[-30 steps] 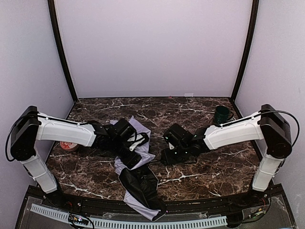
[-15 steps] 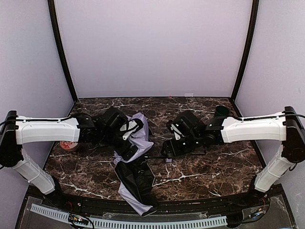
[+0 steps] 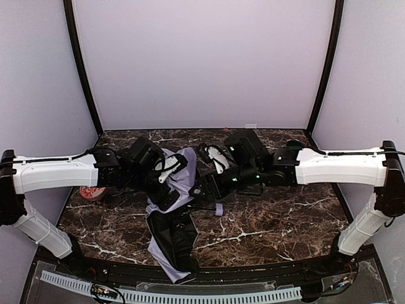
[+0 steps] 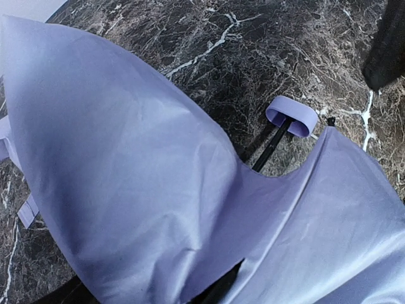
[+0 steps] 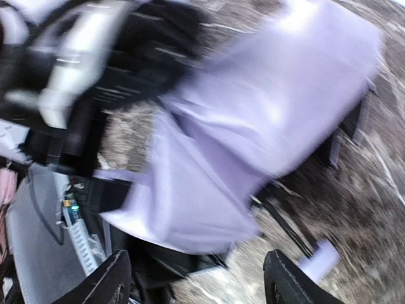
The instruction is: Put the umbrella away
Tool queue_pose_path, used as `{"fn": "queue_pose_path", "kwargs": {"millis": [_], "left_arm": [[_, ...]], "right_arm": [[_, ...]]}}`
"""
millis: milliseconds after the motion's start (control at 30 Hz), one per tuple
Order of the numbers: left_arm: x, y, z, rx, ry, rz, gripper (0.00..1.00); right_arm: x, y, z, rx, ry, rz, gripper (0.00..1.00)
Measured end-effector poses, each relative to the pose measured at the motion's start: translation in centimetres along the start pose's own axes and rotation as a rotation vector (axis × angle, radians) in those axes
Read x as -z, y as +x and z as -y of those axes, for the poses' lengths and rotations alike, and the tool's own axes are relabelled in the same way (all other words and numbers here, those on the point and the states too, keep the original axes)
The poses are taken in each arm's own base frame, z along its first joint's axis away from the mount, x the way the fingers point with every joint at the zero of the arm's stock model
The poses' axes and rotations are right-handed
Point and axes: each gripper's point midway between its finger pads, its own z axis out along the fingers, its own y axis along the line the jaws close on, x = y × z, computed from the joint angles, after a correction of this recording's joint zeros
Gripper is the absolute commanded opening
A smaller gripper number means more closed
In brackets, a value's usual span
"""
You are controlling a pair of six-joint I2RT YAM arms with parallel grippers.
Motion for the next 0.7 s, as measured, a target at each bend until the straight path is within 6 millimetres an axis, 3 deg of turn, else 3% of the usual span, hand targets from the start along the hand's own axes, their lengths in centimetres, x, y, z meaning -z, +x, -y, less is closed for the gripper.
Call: {"fn": "queue_pose_path", "kwargs": {"millis": [67, 133, 233, 300, 433, 633, 700], "left_arm": [[-0.1, 0.0, 0.2, 0.002, 0.013, -0.001, 0.95], [-0.2, 0.0, 0.4, 0.003, 0.022, 0.001, 0.95], [-0.3, -0.2, 0.6, 0.006, 0.033, 0.012, 0.95], [-0.4, 0.1, 0.8, 0.007, 0.044, 0.013, 0.95], [-0.6, 0.5, 1.1, 0.010, 0.058, 0.008, 0.95], [-0.7, 0.4, 1.1, 0.013, 0.059, 0.016, 0.96], [-0.7, 0.3, 1.0, 0.014, 0.054, 0.019, 0.96]], "right_arm": [[-0.4, -0.6, -1.6, 0.028, -0.074, 0.025, 0.61], [-1.2, -0.7, -2.3, 0.041, -0.121, 0.025, 0.62], [-2.8, 0.1, -2.2, 0.040, -0.146, -0.002, 0.69], [-3.5, 0.7, -2.0, 0.047, -0.151, -0.017, 0.67], [-3.9, 1.4, -1.5, 0.036, -0.170, -0.021, 0.38], [-4.1, 1.7, -1.8, 0.041, -0.229, -0.028, 0.04], [-4.2, 2.1, -1.7, 0.039, -0.241, -0.033, 0.00]]}}
